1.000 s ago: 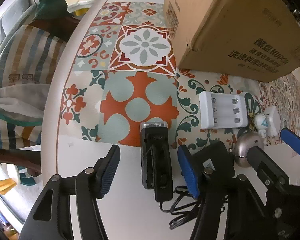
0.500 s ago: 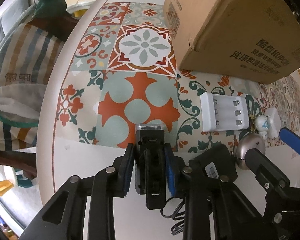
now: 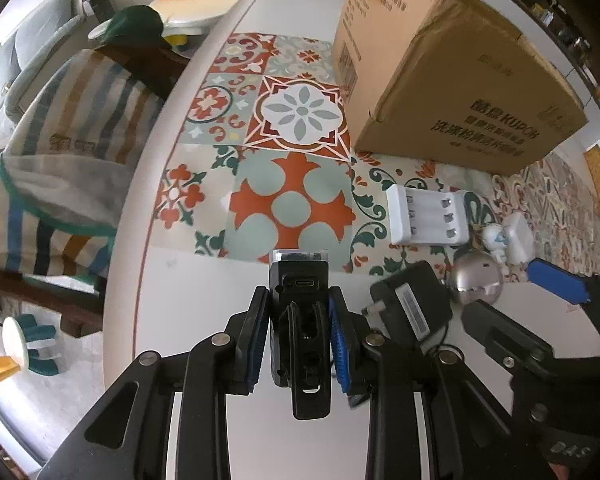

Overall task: Organize rigid objects
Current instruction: 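Grasp the black charger with the right tool while the left tool holds the flashlight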

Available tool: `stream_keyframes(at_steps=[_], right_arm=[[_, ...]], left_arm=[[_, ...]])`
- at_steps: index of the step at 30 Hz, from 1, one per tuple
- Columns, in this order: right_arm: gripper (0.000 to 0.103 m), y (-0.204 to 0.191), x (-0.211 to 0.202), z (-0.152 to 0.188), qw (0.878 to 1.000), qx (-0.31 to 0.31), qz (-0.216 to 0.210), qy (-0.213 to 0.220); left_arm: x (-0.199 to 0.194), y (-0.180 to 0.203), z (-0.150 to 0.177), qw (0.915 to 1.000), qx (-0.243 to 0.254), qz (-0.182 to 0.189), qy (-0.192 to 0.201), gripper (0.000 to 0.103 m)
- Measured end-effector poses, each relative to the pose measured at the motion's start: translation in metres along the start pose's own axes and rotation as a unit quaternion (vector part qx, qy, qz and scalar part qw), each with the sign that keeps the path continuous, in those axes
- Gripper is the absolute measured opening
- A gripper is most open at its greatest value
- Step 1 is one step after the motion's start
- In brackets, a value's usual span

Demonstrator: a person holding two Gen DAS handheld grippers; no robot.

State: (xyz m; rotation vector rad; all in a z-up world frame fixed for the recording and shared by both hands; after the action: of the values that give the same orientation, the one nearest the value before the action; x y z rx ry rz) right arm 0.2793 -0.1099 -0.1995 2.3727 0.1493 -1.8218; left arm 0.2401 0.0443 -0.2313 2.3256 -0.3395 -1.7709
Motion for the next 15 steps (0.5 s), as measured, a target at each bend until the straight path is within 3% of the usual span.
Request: stream_keyframes(at_steps=[4,15], right_arm=[[0.082,-0.009,-0.001,0.004,1.0,-0.018,-0.015,-0.006],[0.063,-0.037,0.015,0.007,0.995,-0.084,-0.047,-0.019]], left_arm=[[-0.015,-0.002,0.013,0.9999,-0.005,-0.002,0.011,0.029],[-0.008,-0.004,0.019,0.9998,-0.02,0.004,0.008,0.029]])
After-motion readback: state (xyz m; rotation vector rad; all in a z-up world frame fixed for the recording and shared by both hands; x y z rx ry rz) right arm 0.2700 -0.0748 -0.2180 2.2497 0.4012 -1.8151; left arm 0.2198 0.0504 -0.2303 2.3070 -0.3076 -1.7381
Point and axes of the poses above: each gripper's, at about its wrist camera, not at the fingertips, and x roughly the way its jaws point, y to its right, z to its underside, the point moved 4 cm from there along x, roughly the way its jaws point, and after that the axes turned 11 degrees about z, right-handed, at the moved point
